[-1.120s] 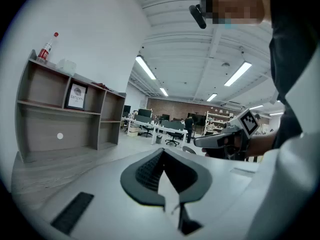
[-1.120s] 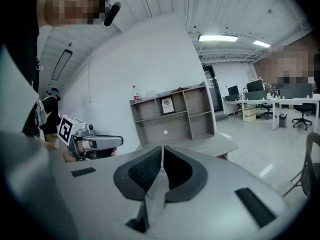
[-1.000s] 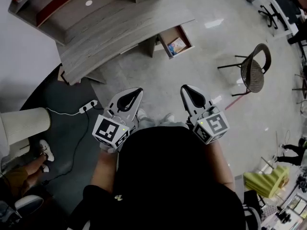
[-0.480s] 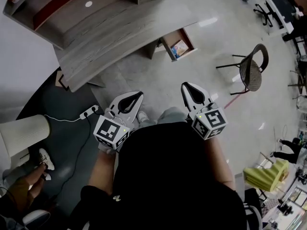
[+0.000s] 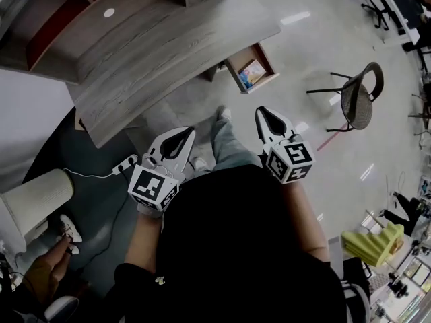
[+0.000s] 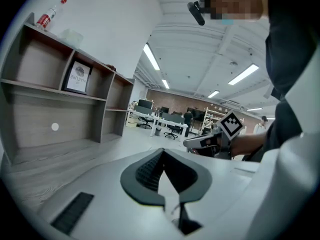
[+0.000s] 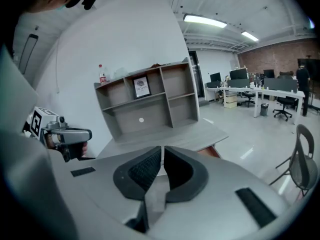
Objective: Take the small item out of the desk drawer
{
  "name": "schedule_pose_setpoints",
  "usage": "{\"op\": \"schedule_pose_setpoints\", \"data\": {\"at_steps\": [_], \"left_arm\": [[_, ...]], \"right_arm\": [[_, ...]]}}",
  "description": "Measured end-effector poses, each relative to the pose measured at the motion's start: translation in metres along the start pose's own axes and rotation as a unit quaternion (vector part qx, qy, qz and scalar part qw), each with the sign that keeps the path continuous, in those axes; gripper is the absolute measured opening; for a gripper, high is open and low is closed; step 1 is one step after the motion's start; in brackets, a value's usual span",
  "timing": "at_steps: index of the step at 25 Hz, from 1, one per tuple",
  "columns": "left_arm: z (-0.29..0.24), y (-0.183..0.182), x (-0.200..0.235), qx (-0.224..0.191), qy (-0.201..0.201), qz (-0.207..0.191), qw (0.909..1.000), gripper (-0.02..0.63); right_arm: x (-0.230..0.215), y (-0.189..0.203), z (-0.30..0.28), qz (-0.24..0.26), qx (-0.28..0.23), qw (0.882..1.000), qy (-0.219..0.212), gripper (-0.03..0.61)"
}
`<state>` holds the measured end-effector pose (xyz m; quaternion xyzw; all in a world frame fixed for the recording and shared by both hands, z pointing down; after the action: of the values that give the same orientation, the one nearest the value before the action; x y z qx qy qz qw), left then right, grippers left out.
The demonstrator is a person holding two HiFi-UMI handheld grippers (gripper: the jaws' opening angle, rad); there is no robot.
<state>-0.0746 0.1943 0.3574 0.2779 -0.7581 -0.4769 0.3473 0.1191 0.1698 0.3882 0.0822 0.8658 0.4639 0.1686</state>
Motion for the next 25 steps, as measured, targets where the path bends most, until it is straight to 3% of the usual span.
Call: {"op": "schedule_pose_setpoints", "data": {"at_steps": [7, 12, 18, 25], "left_arm": [[-0.089, -0.042, 0.048, 0.031, -0.012, 0.008, 0.9994, 0.008], [-0.143, -0.066, 0.069, 0.045, -0.027, 0.011, 0.9986, 0.008], [-0.177, -0.075, 0.086, 0.058, -0.057, 0.018, 0.9965, 0.008], [-0.178, -0.063, 0.105, 0.086, -0.089, 0.041, 0.9914, 0.008]], "right_arm": [[-0.09, -0.017, -0.086, -0.012, 0.072, 0.997, -0.012, 0.038], [-0.149, -0.011, -0.133, 0.037, 0.139, 0.989, -0.036, 0.081], [-0.19, 0.027, -0.183, 0.151, 0.234, 0.957, -0.085, 0.139], [-0.207, 0.067, -0.236, 0.223, 0.298, 0.92, -0.124, 0.164]]}}
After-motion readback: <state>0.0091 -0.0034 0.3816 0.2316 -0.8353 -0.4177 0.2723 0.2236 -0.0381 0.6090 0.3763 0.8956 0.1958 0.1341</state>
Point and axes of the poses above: the fingertips, and each gripper's own axes: z backward along the fingers, x to its left, y out of its underside, the point moved 2 cm from there along z, backward along the fingers, and after that the axes turned 3 degrees about x, right-handed, at the moved point
